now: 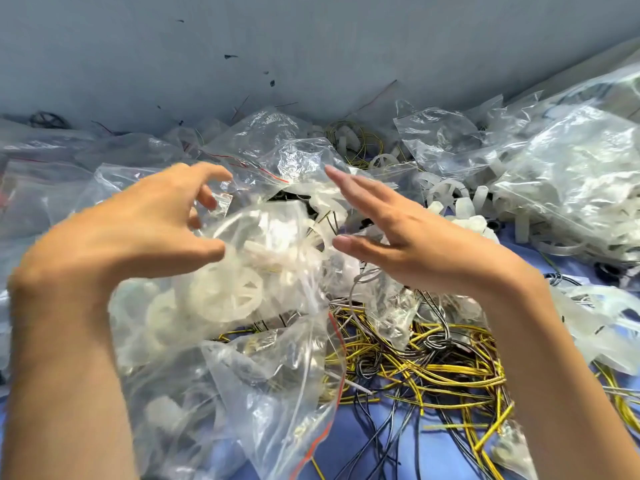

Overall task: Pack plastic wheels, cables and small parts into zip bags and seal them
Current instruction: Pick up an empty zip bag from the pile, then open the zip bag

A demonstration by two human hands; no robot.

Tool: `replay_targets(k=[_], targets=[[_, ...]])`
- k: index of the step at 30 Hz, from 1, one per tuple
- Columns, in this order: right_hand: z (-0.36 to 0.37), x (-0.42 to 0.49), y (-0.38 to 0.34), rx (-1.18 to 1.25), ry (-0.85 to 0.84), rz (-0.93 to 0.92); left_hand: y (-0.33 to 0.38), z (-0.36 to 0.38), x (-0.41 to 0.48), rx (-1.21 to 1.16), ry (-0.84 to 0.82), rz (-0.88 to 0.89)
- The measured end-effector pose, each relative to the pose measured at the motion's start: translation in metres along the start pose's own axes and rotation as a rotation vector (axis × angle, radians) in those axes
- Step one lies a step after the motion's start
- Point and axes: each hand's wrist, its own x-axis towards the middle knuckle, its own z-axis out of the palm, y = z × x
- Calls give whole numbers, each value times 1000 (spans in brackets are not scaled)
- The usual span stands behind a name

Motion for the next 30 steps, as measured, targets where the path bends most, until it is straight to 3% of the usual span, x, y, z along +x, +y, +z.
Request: replay_targets(k=[4, 7, 10, 15, 19, 21, 24, 25, 26, 29, 30], targets=[[-6, -5, 2, -34, -80, 37, 31, 4, -3, -225, -106, 150], [-4, -7, 2, -55, -112, 66, 57, 22, 5, -56, -220, 141], [-7, -7, 8, -57, -70, 98, 62, 39, 11, 138, -252, 64], [-10, -7, 17, -105, -55, 131, 45, 38, 17, 201, -112, -171], [-4, -4, 16, -220, -147, 118, 44, 38, 15, 270, -252, -216], [0, -3, 14, -253, -233, 135, 46, 35, 14, 186, -126, -192], [1, -2, 12, -268, -317, 202, 47, 15, 13, 0, 426, -148], [1, -2, 12, -267, -323, 214, 47, 9, 12, -47, 512, -103], [0, -3, 12, -275, -323, 220, 47, 6, 10, -68, 474, -63], [0, -4, 12, -319, -302, 219, 50, 14, 6, 3, 58, -13], [0, -4, 13, -317, -276, 211, 50, 18, 6, 40, -9, -19]])
